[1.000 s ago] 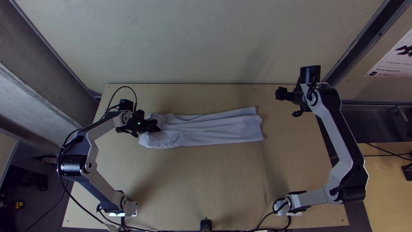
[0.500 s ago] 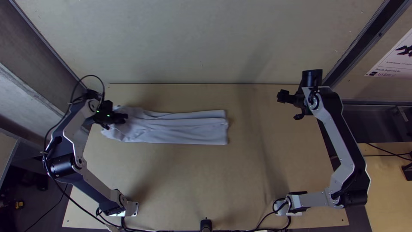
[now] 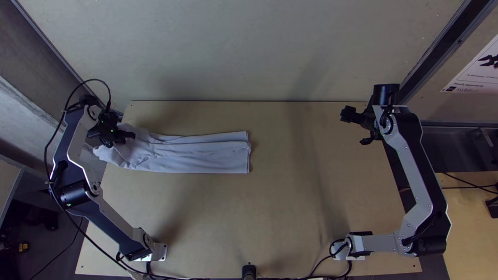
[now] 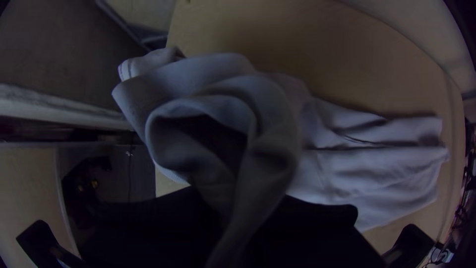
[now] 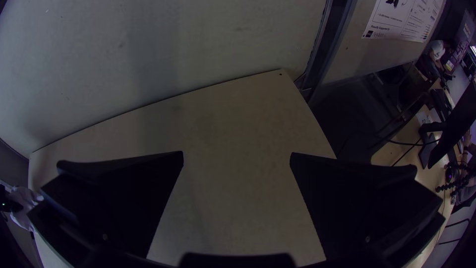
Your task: Fold the t-shirt
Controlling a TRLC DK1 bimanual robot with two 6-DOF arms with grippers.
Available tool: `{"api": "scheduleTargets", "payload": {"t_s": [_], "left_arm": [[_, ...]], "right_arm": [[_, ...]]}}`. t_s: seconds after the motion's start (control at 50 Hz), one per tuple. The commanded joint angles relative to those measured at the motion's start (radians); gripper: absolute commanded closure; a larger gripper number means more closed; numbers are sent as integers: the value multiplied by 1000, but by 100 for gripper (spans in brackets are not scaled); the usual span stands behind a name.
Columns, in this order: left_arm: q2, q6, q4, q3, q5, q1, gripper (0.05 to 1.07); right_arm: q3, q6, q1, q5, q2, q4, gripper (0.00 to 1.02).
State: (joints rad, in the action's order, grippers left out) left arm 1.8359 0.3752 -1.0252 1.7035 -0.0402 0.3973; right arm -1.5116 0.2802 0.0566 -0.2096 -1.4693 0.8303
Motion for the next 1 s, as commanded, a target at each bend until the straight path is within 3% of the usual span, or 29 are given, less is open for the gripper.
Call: {"api": "scheduleTargets", "payload": {"t_s": [0.0,0.12,0.36,0.58,0.98], "left_arm": [[-95,-9,-62,70,-53,-86,105],[-122,-56,-127,97,-190,-213,105],[-133,-171,-262,148,-201,-405,105],[-96,-303,-291,147,-297,-572,105],[74,-401,-362,305,-356,-785,105]], "right_arm": [[21,14,0,3,27,-3,4],[14,14,0,3,30,-3,4],[25,16,0,3,46,-3,4],[53,13,-20,3,66,-3,4],[120,14,-52,3,93,-3,4]]}}
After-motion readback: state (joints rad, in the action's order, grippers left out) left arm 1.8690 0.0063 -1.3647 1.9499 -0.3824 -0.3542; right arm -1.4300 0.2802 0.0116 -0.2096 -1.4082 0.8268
